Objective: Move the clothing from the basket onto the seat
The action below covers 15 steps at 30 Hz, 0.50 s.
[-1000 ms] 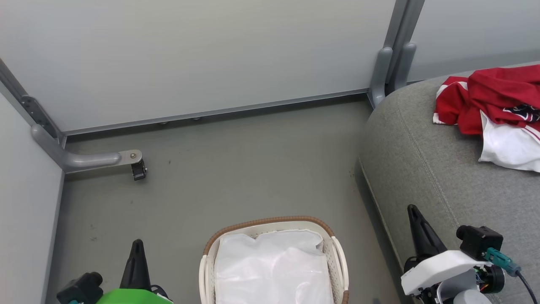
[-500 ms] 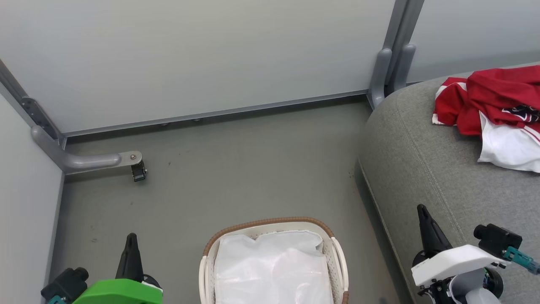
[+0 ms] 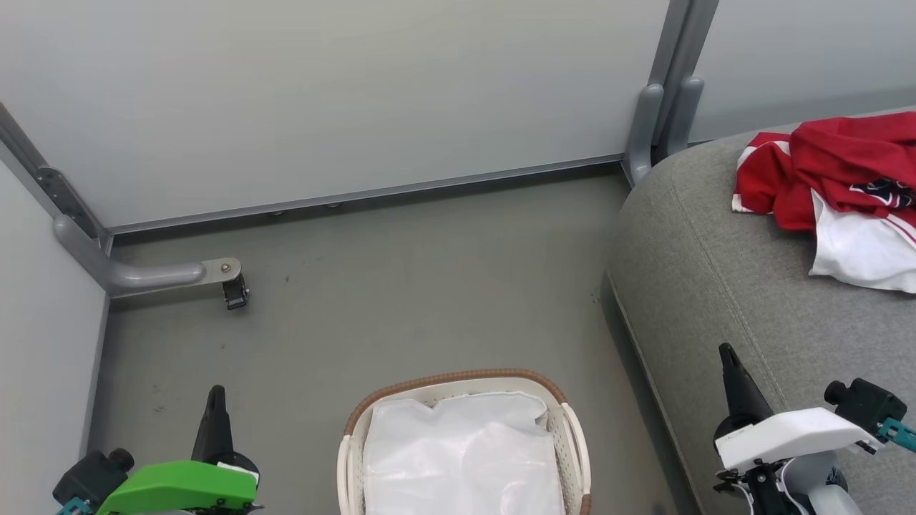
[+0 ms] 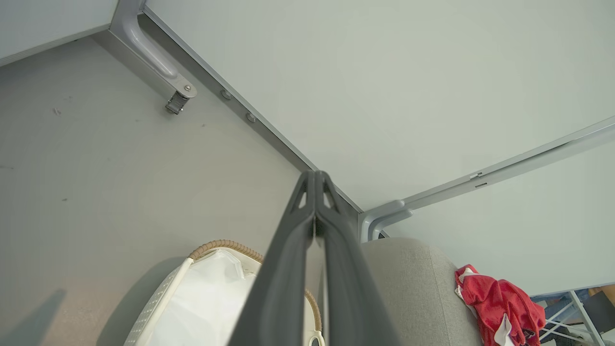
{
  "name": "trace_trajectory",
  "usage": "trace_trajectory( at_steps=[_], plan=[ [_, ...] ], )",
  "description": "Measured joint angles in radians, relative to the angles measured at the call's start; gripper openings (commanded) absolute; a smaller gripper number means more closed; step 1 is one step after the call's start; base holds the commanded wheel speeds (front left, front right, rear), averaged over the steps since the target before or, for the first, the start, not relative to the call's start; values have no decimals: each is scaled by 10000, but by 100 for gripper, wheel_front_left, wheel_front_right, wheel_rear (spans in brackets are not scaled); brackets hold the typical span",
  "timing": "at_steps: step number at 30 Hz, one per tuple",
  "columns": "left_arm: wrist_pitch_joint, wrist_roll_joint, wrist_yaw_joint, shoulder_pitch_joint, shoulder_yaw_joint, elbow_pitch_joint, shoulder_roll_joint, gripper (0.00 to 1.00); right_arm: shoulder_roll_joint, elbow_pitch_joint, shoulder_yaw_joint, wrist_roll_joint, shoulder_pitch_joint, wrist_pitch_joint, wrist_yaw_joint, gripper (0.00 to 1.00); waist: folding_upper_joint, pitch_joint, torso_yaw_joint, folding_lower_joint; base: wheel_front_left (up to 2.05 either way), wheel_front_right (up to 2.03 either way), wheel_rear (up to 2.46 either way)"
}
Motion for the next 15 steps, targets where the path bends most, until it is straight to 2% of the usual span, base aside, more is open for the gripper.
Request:
trace_trajectory(
  at_steps=[15],
  plan=[
    [443,-1450,-100,-239,267,-19,0,0,-29,-38,-234,1802,-93,437,-2,0,0,-43,-13,0,0,0,0]
  ],
)
